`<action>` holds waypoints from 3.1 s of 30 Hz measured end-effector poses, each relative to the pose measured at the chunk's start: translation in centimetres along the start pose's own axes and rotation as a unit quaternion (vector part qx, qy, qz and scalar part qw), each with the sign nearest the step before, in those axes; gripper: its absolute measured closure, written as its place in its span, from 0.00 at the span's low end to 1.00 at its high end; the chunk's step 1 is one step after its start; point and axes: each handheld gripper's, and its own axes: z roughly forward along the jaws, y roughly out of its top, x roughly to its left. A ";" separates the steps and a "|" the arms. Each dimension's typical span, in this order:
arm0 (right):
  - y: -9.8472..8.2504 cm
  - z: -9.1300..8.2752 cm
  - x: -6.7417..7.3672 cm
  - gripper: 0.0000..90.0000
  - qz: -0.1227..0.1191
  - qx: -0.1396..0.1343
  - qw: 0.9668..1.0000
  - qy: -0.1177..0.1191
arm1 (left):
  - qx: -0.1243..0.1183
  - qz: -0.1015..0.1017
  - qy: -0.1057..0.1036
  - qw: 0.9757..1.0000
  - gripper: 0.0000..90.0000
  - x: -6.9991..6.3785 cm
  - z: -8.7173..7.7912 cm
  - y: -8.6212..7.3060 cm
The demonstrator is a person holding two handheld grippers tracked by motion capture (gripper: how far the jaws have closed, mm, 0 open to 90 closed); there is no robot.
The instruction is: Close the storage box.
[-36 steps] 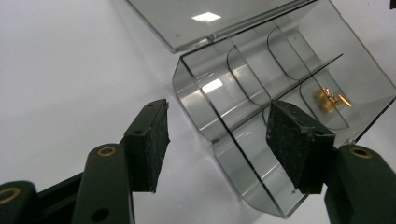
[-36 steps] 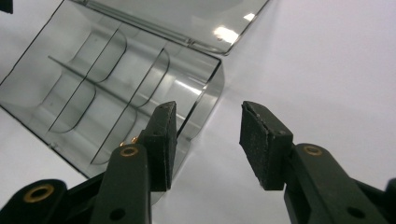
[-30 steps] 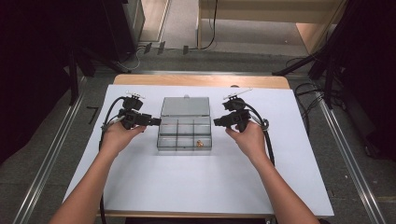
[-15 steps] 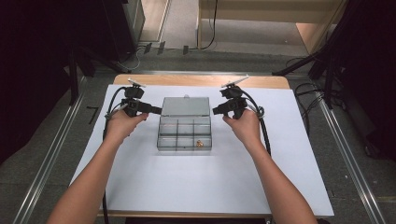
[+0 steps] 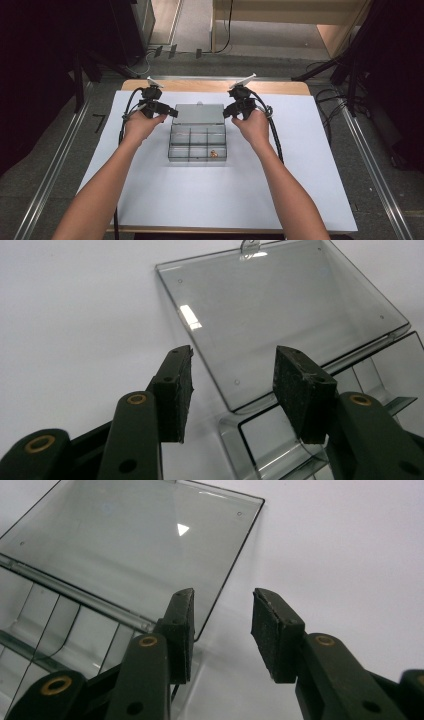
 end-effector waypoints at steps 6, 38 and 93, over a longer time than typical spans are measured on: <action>0.9 0.8 0.2 0.72 0.013 0.009 1.000 0.004 | 0.020 -0.010 0.014 1.000 0.57 -0.1 1.3 0.9; 2.8 4.1 0.9 0.62 0.053 0.089 0.995 0.007 | 0.053 -0.037 0.017 0.998 0.50 -0.2 4.1 1.0; -1.9 -2.2 2.4 0.71 -0.004 -0.068 0.997 0.034 | -0.098 0.047 -0.024 0.994 0.54 -2.5 -2.6 -2.7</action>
